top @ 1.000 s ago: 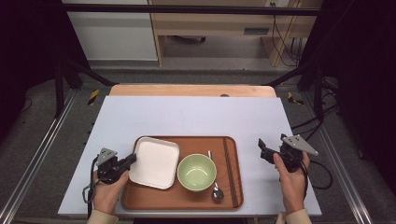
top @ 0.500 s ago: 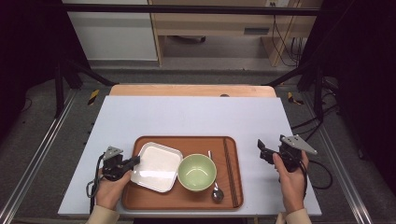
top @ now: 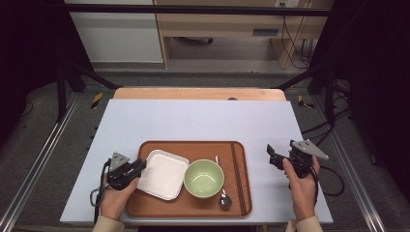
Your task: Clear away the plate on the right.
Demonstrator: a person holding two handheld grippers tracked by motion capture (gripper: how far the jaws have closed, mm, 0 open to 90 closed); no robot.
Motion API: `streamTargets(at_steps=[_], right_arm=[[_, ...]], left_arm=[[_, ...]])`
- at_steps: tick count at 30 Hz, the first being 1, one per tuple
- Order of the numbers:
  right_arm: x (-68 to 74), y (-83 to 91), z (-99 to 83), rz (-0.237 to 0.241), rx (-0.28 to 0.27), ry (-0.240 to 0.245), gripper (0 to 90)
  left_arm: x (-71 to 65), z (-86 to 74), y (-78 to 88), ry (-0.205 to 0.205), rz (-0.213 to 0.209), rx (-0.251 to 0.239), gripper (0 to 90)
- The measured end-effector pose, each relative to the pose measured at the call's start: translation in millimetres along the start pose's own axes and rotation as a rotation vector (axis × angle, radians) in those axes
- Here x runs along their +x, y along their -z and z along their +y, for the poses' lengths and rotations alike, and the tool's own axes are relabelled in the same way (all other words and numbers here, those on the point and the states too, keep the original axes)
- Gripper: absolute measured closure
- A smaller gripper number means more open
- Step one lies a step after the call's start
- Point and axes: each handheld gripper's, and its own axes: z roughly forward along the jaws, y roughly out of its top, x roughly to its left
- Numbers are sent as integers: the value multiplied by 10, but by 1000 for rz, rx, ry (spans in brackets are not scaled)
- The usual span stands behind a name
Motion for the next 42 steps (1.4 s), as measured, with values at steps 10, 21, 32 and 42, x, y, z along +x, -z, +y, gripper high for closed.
streamTargets(at_steps=[10, 21, 32, 42], right_arm=[[-4, 3, -11, -11, 1, 4, 105], [-25, -5, -34, -7, -5, -29, 98], [14, 1, -17, 5, -38, -15, 99], [128, 38, 62, 55, -114, 43, 85]], left_arm=[[34, 116, 21, -65, -3, -93, 476], [75, 205, 93, -105, -56, -164, 245], [128, 277, 222, -138, -105, -261, 47], [223, 343, 381, -175, -140, -332, 25]])
